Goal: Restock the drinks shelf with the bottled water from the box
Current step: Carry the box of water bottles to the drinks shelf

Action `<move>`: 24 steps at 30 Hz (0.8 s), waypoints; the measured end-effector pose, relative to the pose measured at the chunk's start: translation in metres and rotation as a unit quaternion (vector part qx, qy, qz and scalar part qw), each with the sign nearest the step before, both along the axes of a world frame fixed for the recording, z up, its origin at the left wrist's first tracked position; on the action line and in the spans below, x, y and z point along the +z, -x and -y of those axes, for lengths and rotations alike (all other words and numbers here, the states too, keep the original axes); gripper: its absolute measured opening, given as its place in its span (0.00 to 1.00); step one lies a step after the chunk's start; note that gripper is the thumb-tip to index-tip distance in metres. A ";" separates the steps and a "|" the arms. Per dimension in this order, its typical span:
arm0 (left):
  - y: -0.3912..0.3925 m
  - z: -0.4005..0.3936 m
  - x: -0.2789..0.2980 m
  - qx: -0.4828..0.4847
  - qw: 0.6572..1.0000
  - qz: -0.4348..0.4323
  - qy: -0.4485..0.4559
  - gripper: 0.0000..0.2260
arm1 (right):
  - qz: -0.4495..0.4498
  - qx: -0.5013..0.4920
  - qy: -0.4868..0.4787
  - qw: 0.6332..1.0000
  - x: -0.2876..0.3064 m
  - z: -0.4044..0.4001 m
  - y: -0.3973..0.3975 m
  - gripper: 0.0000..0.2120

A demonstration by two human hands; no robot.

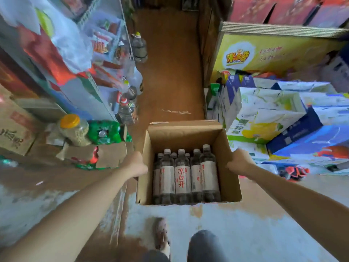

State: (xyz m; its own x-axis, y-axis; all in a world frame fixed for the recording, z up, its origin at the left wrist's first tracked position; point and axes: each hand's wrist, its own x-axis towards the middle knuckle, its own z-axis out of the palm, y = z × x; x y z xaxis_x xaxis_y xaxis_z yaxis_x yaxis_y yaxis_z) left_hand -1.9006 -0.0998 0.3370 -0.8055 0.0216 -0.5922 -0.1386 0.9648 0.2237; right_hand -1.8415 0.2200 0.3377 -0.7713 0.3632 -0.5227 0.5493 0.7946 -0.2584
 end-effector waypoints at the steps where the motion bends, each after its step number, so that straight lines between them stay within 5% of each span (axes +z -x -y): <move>1: 0.017 0.000 0.003 -0.013 1.000 -0.005 0.010 0.07 | 0.005 0.013 -0.004 1.000 0.002 0.002 0.018 0.15; 24: 0.679 -0.055 0.001 0.001 1.000 0.021 0.010 0.15 | 0.036 0.032 0.015 0.999 0.012 -0.057 0.687 0.06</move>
State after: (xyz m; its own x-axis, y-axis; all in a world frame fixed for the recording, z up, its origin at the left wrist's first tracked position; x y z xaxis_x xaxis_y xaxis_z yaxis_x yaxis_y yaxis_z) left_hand -2.5795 -0.0443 0.3382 -0.7794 0.0075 -0.6265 -0.1494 0.9688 0.1975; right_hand -2.5290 0.2769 0.3493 -0.7528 0.2971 -0.5874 0.5154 0.8211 -0.2453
